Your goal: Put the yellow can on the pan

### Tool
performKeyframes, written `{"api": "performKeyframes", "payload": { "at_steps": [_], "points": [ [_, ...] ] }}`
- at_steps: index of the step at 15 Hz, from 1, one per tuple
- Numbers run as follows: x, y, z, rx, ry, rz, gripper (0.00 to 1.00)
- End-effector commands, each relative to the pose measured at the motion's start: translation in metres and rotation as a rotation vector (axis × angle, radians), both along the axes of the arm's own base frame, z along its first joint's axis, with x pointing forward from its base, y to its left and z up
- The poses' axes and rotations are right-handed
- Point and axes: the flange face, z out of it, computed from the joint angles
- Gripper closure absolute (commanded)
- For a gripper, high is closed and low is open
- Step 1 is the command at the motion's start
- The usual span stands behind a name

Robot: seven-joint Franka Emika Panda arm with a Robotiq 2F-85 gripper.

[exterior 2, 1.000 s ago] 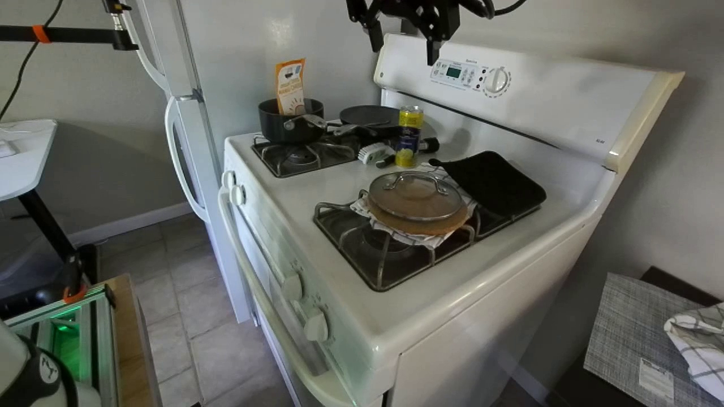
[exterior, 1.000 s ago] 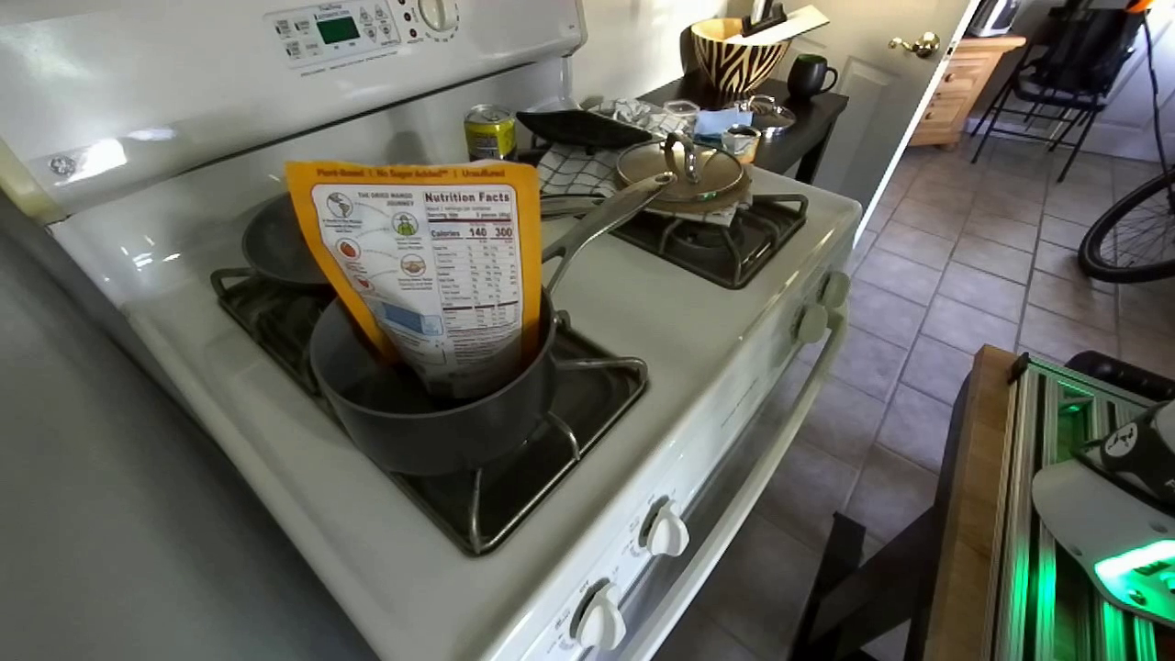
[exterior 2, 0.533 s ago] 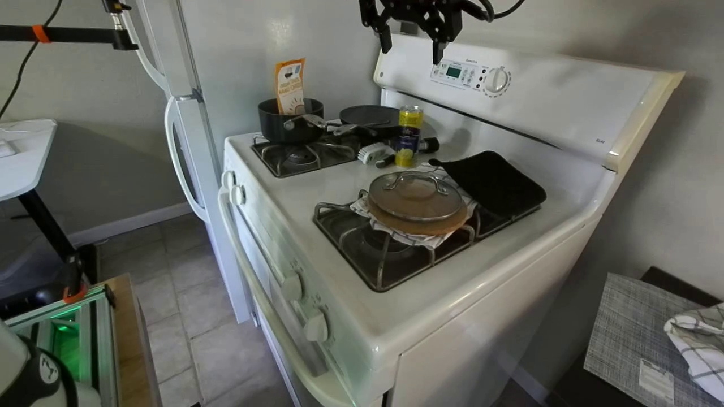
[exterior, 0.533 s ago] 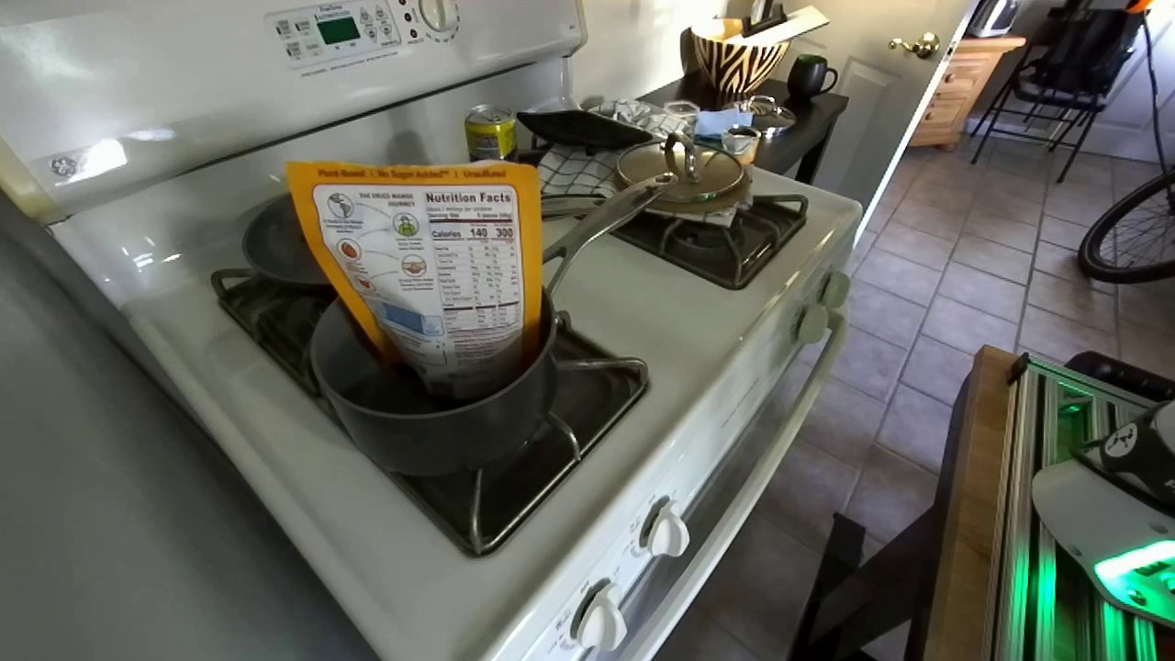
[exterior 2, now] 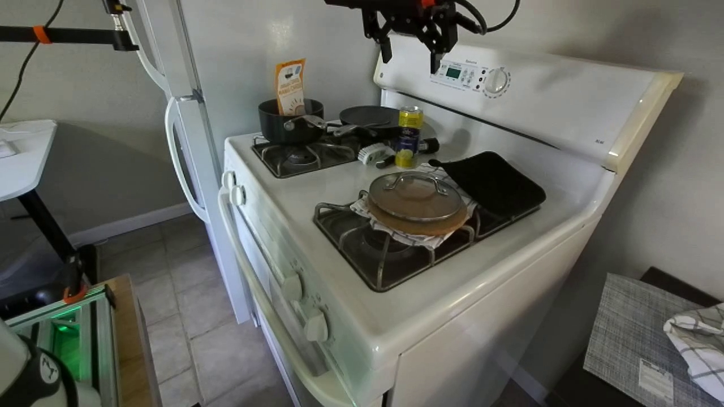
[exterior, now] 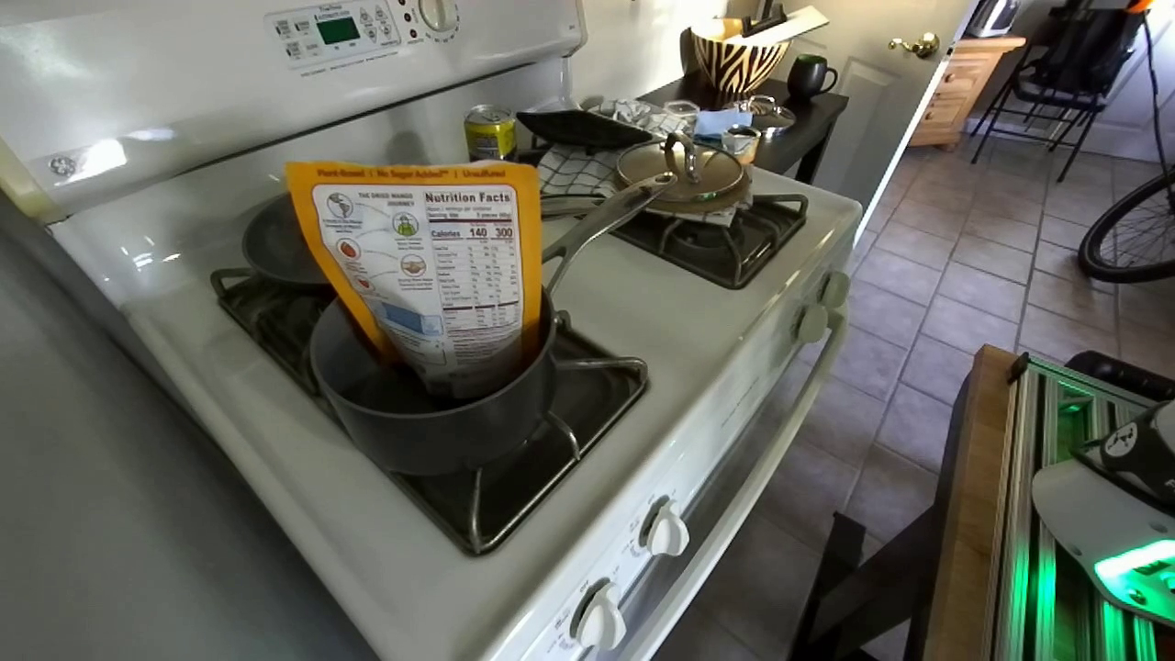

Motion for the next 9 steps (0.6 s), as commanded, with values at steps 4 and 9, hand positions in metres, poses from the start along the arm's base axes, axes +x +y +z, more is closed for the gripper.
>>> {"api": "performKeyframes", "payload": {
  "at_steps": [4,9],
  "points": [
    [0.093,0.055,-0.048,-0.027,0.081,0.051,0.00],
    [0.139,0.086,-0.078,-0.008,0.130,0.115,0.00]
  ]
}}
